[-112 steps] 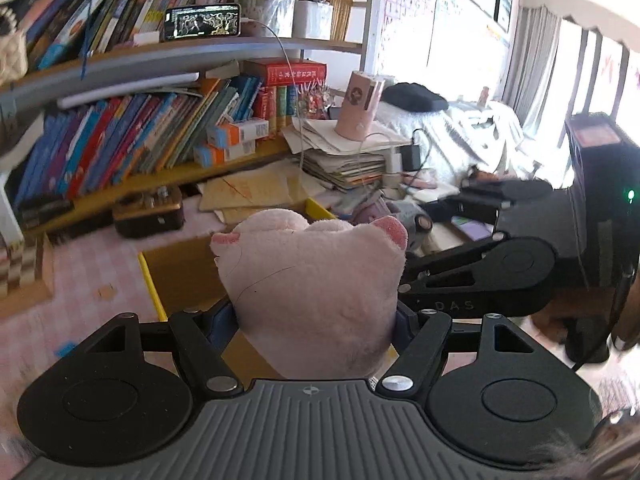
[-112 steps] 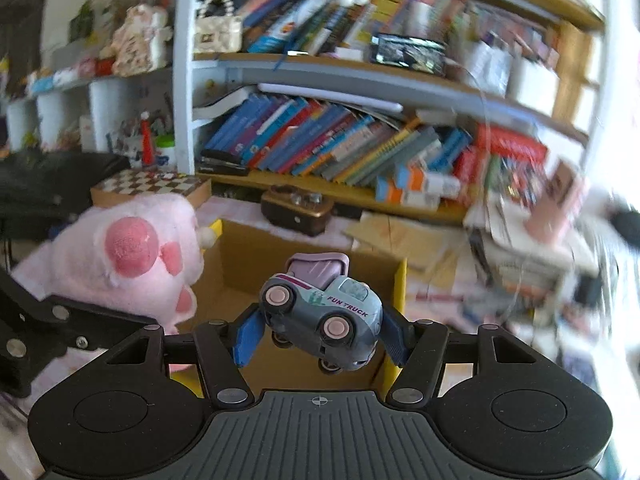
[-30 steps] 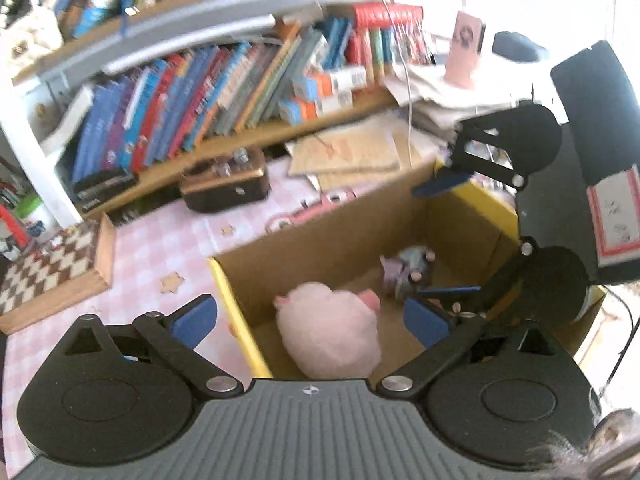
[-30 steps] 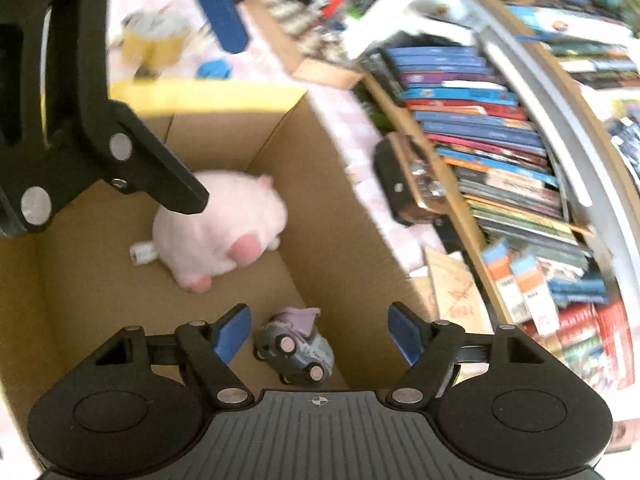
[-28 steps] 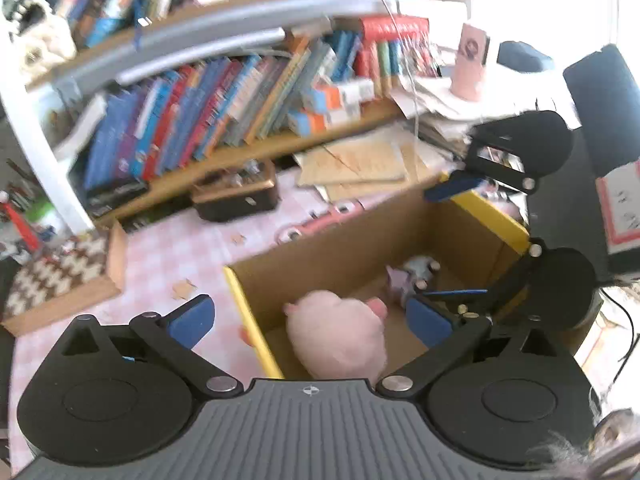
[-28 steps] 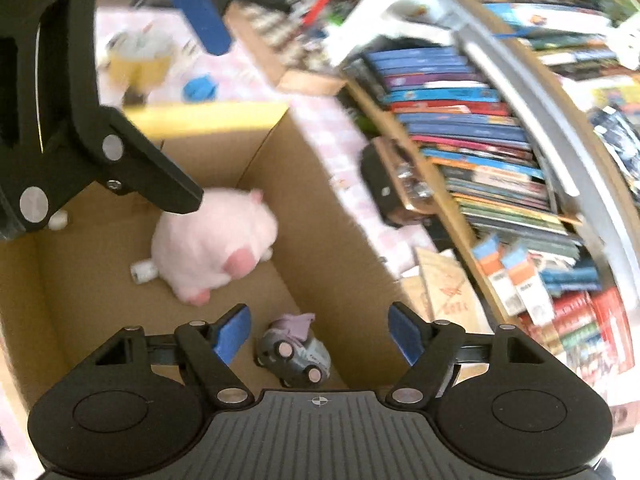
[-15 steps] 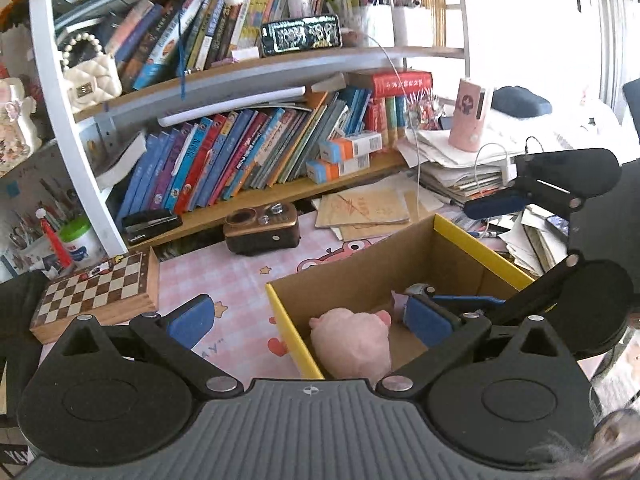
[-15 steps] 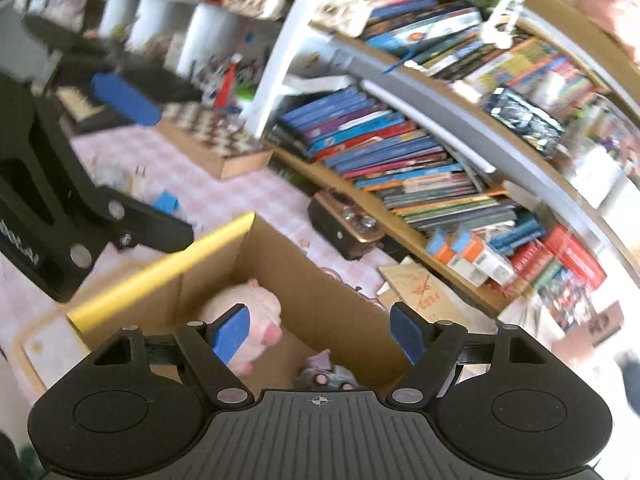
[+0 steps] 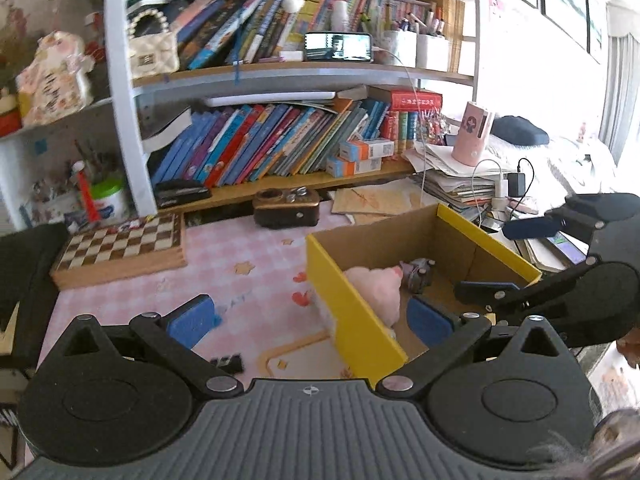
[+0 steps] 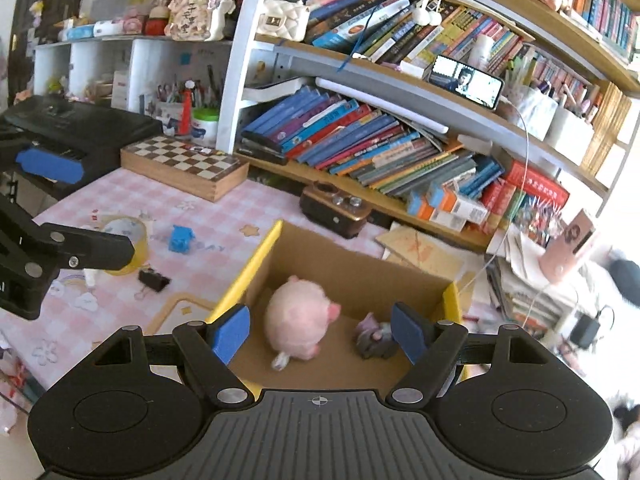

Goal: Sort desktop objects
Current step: 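Withdraw both open tools from the box back over the table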

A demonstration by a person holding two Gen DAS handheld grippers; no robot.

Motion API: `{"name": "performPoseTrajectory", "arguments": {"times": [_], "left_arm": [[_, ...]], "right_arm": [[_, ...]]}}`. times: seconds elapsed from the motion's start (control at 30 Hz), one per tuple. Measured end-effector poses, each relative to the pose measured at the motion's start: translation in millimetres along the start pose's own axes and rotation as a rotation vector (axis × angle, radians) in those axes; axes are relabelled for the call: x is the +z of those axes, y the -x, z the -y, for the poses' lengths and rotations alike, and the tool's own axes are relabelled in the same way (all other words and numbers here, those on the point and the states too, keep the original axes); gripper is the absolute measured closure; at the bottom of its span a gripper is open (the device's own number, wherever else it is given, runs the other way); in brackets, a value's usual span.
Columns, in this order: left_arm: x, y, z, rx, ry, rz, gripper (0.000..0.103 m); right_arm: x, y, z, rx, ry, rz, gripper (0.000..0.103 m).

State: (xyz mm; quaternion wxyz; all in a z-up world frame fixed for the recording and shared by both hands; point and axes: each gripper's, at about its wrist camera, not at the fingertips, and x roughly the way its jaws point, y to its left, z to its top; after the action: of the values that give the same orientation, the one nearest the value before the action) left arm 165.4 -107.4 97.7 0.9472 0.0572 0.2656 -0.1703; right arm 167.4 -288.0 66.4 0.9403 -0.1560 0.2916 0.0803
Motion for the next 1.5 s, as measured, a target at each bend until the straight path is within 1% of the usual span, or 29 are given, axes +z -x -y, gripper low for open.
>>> {"name": "performPoseTrajectory", "arguments": {"times": [0.13, 0.37, 0.67, 0.77, 0.87, 1.03, 1.13, 1.27, 1.5], "left_arm": [[-16.7, 17.7, -16.7, 0.001, 0.028, -0.01, 0.0], [-40.5, 38.8, -42.1, 0.028, 0.079, -0.025, 0.0], [-68.0, 55.9, -68.3, 0.077, 0.12, -0.051, 0.0], [-76.3, 59.2, -74.3, 0.089, 0.127, -0.062, 0.0], [-85.0, 61.6, -78.2, 0.105, 0.133, -0.076, 0.0], [-97.8, 64.0, -87.0, 0.131, 0.182, -0.104, 0.0], [-103.6, 65.0, -88.8, 0.163, 0.172, -0.117, 0.0], [-108.8, 69.0, -91.9, 0.182, 0.177, -0.12, 0.0], [-118.0, 76.4, -103.5, 0.202, 0.23, -0.119, 0.0]], "right_arm": [[-6.1, 9.6, -25.6, -0.004, 0.003, -0.017, 0.023], [-16.0, 16.0, -65.7, -0.002, -0.003, -0.048, 0.023], [-27.3, 17.2, -114.4, 0.049, 0.004, -0.085, 0.023], [-28.1, 19.0, -126.3, 0.058, -0.002, -0.084, 0.023], [-29.2, 20.0, -135.6, 0.059, -0.037, -0.084, 0.023], [-34.2, 20.3, -152.0, 0.066, -0.099, -0.086, 0.023], [-38.2, 20.1, -161.5, 0.079, -0.127, -0.094, 0.023], [-42.1, 20.0, -173.5, 0.082, -0.155, -0.106, 0.023], [-45.0, 21.0, -187.9, 0.085, -0.163, -0.115, 0.023]]}}
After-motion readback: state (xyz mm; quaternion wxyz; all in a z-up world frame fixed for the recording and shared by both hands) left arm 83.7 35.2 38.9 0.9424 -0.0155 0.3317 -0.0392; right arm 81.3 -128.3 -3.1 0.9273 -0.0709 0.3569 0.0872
